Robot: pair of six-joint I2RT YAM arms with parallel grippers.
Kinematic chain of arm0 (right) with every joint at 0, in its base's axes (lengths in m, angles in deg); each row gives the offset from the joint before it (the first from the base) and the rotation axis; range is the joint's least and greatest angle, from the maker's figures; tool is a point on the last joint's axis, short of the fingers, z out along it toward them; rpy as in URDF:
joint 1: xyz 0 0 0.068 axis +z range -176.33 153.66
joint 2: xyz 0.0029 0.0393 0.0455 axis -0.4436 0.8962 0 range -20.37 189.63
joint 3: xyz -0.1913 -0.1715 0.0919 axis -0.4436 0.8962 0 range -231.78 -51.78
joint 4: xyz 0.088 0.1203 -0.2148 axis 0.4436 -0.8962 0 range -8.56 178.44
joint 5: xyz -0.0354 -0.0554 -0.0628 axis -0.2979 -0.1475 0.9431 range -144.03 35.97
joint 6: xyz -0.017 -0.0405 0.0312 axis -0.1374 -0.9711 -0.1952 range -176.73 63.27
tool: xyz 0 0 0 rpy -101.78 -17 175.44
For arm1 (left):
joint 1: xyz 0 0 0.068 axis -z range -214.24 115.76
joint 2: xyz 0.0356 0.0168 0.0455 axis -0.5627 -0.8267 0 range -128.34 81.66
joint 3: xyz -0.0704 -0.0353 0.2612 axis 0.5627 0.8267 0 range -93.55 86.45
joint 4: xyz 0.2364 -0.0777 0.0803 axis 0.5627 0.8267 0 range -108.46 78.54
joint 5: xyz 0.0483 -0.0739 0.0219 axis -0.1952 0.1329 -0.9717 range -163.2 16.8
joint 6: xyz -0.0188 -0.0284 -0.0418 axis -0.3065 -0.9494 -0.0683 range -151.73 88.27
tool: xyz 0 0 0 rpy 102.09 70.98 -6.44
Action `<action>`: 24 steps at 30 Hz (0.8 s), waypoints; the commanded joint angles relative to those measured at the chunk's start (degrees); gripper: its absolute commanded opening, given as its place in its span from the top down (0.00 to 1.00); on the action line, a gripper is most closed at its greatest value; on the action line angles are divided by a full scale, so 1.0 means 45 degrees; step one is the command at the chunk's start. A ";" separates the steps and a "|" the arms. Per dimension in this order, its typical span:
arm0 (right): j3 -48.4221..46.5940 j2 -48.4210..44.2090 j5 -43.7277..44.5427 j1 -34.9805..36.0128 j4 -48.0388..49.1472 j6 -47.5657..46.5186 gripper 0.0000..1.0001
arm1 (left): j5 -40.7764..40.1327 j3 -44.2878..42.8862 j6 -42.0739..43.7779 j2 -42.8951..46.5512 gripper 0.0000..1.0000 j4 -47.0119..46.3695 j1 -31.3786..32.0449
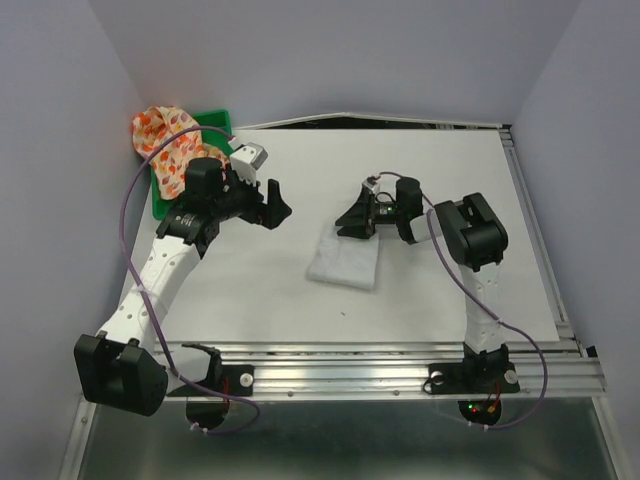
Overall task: Fold and stack the skirts
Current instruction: Neatly place the folded skirt to the corner
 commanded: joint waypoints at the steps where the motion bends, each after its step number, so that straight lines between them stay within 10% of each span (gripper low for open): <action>1: -0.2746 0.0453 0.0383 -0.1132 -0.7787 -0.7002 0.34 | 0.0052 -0.0080 -0.0117 0.0230 0.02 -0.0552 -0.0069; 7: -0.7220 -0.0267 0.3154 -0.1368 -1.5999 -1.1976 0.25 | -0.0647 -0.0430 -0.0175 0.0386 0.01 -0.0532 -0.0069; 14: -0.6544 -0.4463 0.9657 -0.0686 -1.7491 -1.1918 0.20 | -0.2310 -0.1016 -0.0449 0.0406 0.01 -0.0435 -0.0166; 24: -0.6366 -0.4079 1.5854 0.2087 -1.9251 -0.9243 0.27 | -0.3893 -0.1350 -0.0234 0.0210 0.01 0.0386 -0.0166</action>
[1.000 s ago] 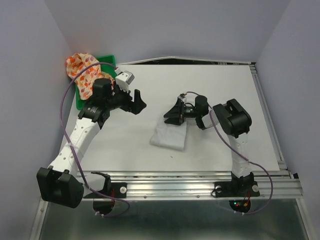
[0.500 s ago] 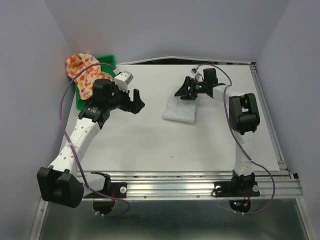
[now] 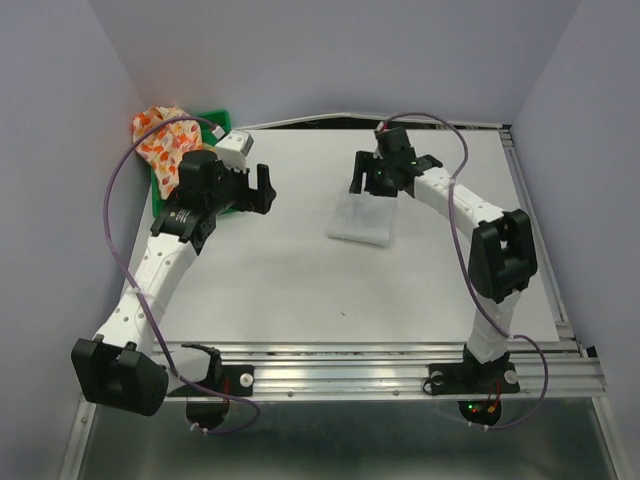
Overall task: Fold and stack the skirts
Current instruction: Neatly place the folded skirt to the corner
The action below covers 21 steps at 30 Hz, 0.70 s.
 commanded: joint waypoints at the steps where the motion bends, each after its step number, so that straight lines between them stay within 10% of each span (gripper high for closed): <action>1: 0.0442 0.0807 0.3070 0.1321 -0.1158 0.1084 0.24 | -0.0818 -0.0286 0.0072 0.0404 0.01 0.0133 -0.0050; 10: 0.0933 0.2975 0.4299 0.1811 -0.1040 0.0659 0.28 | -0.0956 0.0165 0.0169 0.0953 0.01 0.0133 -0.0108; 21: 0.1870 0.2801 0.0285 -0.2809 -0.0845 -0.5741 0.26 | -0.0235 0.0224 0.1184 0.0427 0.01 0.0366 -0.0128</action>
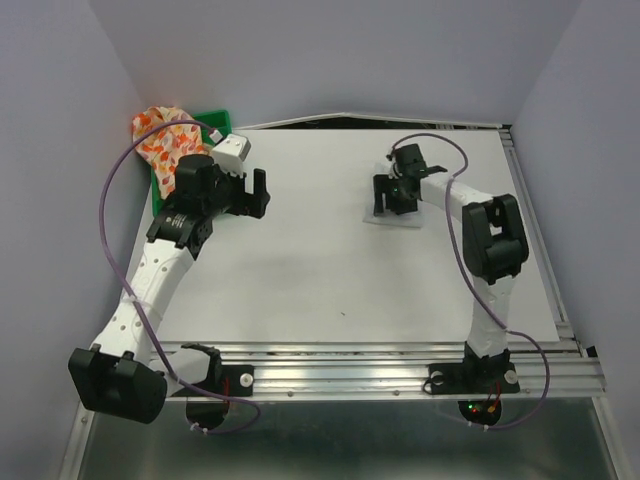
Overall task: Fold and stack the skirts
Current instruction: Neatly place the folded skirt to the corner
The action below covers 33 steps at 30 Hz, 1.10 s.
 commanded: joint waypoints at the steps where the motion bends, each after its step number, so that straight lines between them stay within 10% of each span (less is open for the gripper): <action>1: 0.0816 0.0343 -0.1311 -0.2650 -0.0850 -0.3981 0.24 | 0.0636 -0.0063 0.0680 -0.0355 0.01 -0.0041 -0.0045; 14: -0.1583 0.2881 -0.2757 -0.7436 -0.2606 -0.9121 0.24 | 0.0657 -0.0864 0.1345 -0.1509 0.01 0.0486 -0.0045; 24: -0.3362 0.3800 -0.2817 -0.7889 -0.2803 -0.9435 0.22 | 0.0638 -0.1353 0.1578 -0.1998 0.01 0.0858 -0.0045; 33: -0.6712 0.2143 -0.2757 -0.7889 -0.3349 -0.8206 0.00 | 0.0090 -0.2502 0.1521 -0.2250 0.01 0.0856 -0.0317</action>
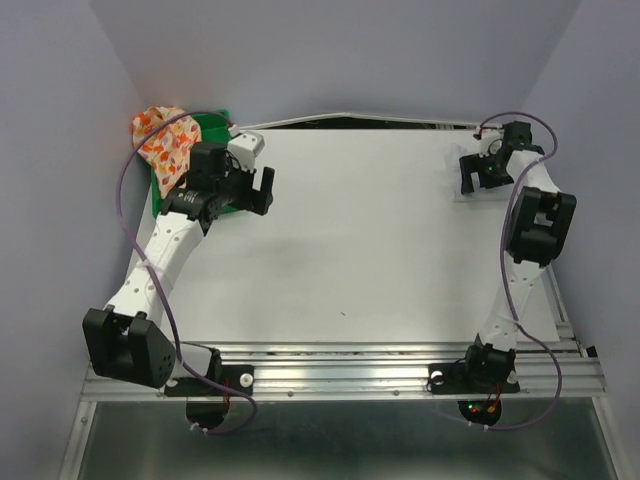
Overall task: Fold and stack the skirts
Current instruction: Neatly place the folded skirt to the corner, then grab the skirt from the pile
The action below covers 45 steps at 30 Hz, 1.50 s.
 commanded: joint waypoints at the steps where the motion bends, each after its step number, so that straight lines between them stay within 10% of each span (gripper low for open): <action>1: -0.2659 -0.0560 0.0521 -0.0161 -0.1522 0.0828 0.00 | -0.0298 -0.1828 0.0044 -0.0264 0.01 -0.0085 -0.0333; 8: -0.4973 -0.2509 0.0600 -0.0161 -0.1508 0.1630 0.00 | -0.0082 -0.4697 -0.0639 -0.2157 0.01 0.0910 -0.1153; 20: 0.0279 -0.7082 -0.3716 -0.0045 -0.4220 0.2549 0.00 | -0.1841 -0.7885 0.0142 -0.5847 0.02 0.1947 -0.3964; 28: 0.6155 -0.9638 -0.3932 0.0073 -0.3188 0.2861 0.00 | -0.1724 -0.9001 0.0141 -0.8487 0.07 0.2106 -0.4865; 36: 0.7588 -1.0697 -0.3718 0.0073 -0.3127 0.2823 0.00 | -0.2017 -0.8238 0.0064 -0.9816 0.09 0.0582 -0.4865; 45: 0.7549 -1.0893 -0.3776 0.0073 -0.3283 0.3037 0.00 | -0.1725 -0.8510 -0.0171 -1.0462 0.49 0.0326 -0.4865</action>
